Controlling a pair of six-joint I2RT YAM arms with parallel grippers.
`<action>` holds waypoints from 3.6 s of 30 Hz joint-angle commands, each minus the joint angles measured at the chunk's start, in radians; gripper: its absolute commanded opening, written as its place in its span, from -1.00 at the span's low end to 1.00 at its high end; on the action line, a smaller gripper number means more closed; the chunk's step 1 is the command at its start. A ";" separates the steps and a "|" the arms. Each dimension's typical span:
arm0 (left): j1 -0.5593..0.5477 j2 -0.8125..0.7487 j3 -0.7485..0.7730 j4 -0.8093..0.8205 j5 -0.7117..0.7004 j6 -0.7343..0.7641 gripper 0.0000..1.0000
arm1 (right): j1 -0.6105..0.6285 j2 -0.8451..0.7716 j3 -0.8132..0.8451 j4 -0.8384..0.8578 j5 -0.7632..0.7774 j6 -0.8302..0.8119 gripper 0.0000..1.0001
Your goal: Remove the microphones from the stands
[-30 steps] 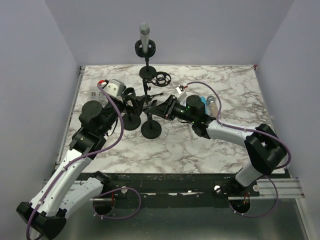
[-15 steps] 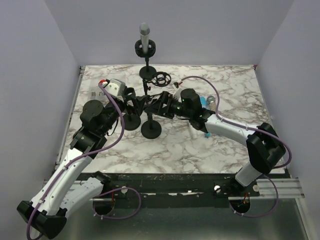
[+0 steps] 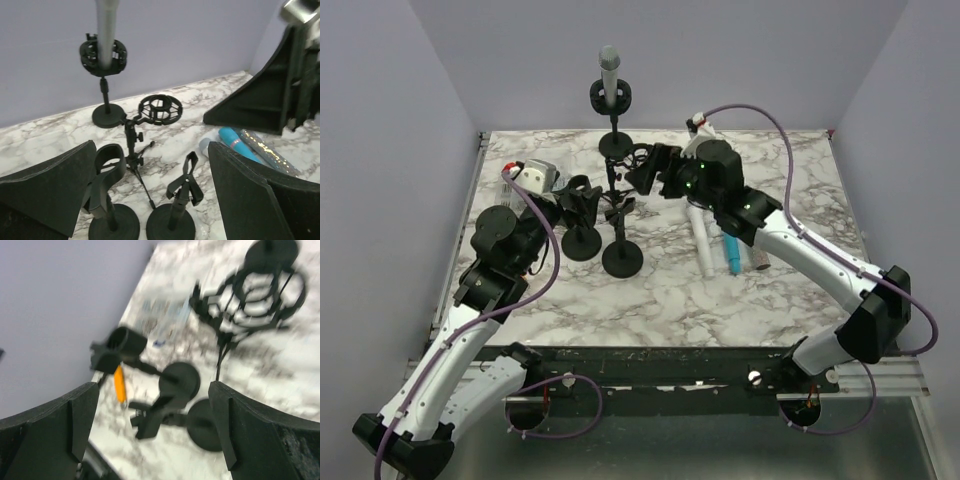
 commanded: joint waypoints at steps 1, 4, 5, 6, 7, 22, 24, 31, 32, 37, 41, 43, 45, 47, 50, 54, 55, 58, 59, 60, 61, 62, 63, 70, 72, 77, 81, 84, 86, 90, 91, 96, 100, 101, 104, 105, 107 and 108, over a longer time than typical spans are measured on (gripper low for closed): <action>0.023 -0.026 0.003 -0.022 -0.160 -0.022 0.96 | 0.006 0.060 0.199 -0.103 0.260 -0.228 1.00; 0.029 -0.036 -0.013 -0.015 -0.256 -0.037 0.97 | 0.004 0.142 0.339 -0.089 0.324 -0.296 1.00; 0.032 -0.034 -0.010 -0.023 -0.274 -0.040 0.97 | 0.001 0.168 0.381 -0.070 0.326 -0.320 1.00; 0.033 -0.033 -0.008 -0.027 -0.286 -0.037 0.97 | 0.002 0.202 0.413 -0.049 0.326 -0.336 1.00; 0.033 -0.033 -0.007 -0.028 -0.294 -0.031 0.97 | 0.001 0.227 0.448 -0.025 0.330 -0.352 1.00; 0.082 0.015 0.003 -0.032 -0.218 -0.047 0.97 | -0.052 0.763 1.034 0.114 0.350 -0.444 1.00; 0.096 0.019 0.003 -0.029 -0.198 -0.053 0.97 | -0.059 0.796 1.038 0.187 0.356 -0.452 0.99; 0.152 0.037 0.009 -0.031 -0.123 -0.105 0.97 | -0.080 0.950 1.188 0.263 0.331 -0.469 0.93; 0.159 0.040 0.009 -0.032 -0.109 -0.113 0.97 | -0.080 0.960 1.192 0.278 0.325 -0.471 0.91; 0.202 0.068 0.016 -0.032 -0.049 -0.155 0.97 | -0.080 1.000 1.192 0.364 0.327 -0.477 0.80; 0.236 0.086 0.020 -0.030 -0.013 -0.186 0.96 | -0.081 1.050 1.244 0.405 0.308 -0.507 0.75; 0.254 0.093 0.021 -0.028 0.033 -0.203 0.97 | -0.081 1.075 1.264 0.423 0.305 -0.520 0.75; 0.271 0.103 0.024 -0.027 0.055 -0.215 0.96 | -0.082 1.086 1.265 0.449 0.305 -0.532 0.75; 0.285 0.114 0.027 -0.028 0.072 -0.225 0.96 | -0.082 1.097 1.266 0.474 0.295 -0.532 0.74; 0.301 0.124 0.030 -0.024 0.105 -0.232 0.96 | -0.082 1.121 1.284 0.499 0.280 -0.543 0.65; 0.318 0.142 0.038 -0.013 0.158 -0.234 0.95 | -0.082 1.125 1.304 0.510 0.277 -0.559 0.44; 0.322 0.147 0.039 -0.011 0.169 -0.237 0.95 | -0.082 1.116 1.300 0.510 0.270 -0.558 0.33; 0.334 0.162 0.043 -0.011 0.196 -0.248 0.95 | -0.082 1.077 1.283 0.528 0.239 -0.576 -0.02; 0.336 0.162 0.044 -0.010 0.200 -0.250 0.94 | -0.082 1.064 1.278 0.540 0.236 -0.583 -0.12; 0.337 0.165 0.043 -0.010 0.204 -0.250 0.94 | -0.081 1.053 1.279 0.551 0.237 -0.590 -0.20; 0.338 0.167 0.043 -0.009 0.206 -0.249 0.94 | -0.082 1.046 1.286 0.556 0.240 -0.596 -0.27; 0.339 0.168 0.043 -0.008 0.206 -0.249 0.94 | -0.082 1.041 1.299 0.555 0.242 -0.600 -0.33; 0.338 0.169 0.043 -0.009 0.206 -0.247 0.94 | -0.081 1.034 1.312 0.552 0.244 -0.601 -0.37; 0.339 0.168 0.042 -0.007 0.208 -0.241 0.94 | -0.080 0.914 1.297 0.553 0.251 -0.624 -0.39; 0.338 0.170 0.044 -0.009 0.210 -0.241 0.93 | -0.080 0.869 1.284 0.537 0.255 -0.638 -0.39; 0.339 0.164 0.044 -0.011 0.210 -0.241 0.93 | -0.080 0.624 1.045 0.419 0.277 -0.667 -0.34; 0.338 0.144 0.040 -0.006 0.214 -0.249 0.94 | -0.080 0.302 0.598 0.463 0.346 -0.684 -0.28; 0.339 0.140 0.036 -0.001 0.220 -0.258 0.94 | -0.081 0.103 0.340 0.453 0.430 -0.724 -0.35; 0.339 0.141 0.038 -0.004 0.228 -0.264 0.93 | -0.080 -0.024 0.203 0.431 0.489 -0.748 -0.48; 0.339 0.134 0.038 -0.003 0.236 -0.270 0.94 | -0.080 -0.248 -0.034 0.378 0.623 -0.765 -0.64; 0.337 0.132 0.038 -0.005 0.235 -0.272 0.94 | -0.080 -0.300 -0.089 0.361 0.652 -0.767 -0.67; 0.331 0.119 0.035 -0.006 0.231 -0.270 0.93 | -0.083 -0.422 -0.253 0.245 0.867 -0.782 -0.74; 0.316 0.119 0.037 -0.013 0.228 -0.266 0.93 | -0.102 -0.329 -0.240 0.042 1.060 -0.815 -0.74; 0.310 0.120 0.037 -0.016 0.223 -0.262 0.94 | -0.114 -0.295 -0.228 -0.006 1.090 -0.806 -0.73; 0.289 0.118 0.041 -0.026 0.211 -0.252 0.93 | -0.172 -0.191 -0.188 -0.199 1.092 -0.716 -0.70; 0.284 0.117 0.041 -0.028 0.210 -0.248 0.93 | -0.191 -0.154 -0.171 -0.251 1.080 -0.679 -0.70; 0.271 0.116 0.041 -0.033 0.203 -0.240 0.94 | -0.241 -0.099 -0.150 -0.327 1.042 -0.637 -0.70; 0.267 0.115 0.041 -0.036 0.197 -0.236 0.94 | -0.260 -0.076 -0.144 -0.344 1.021 -0.598 -0.70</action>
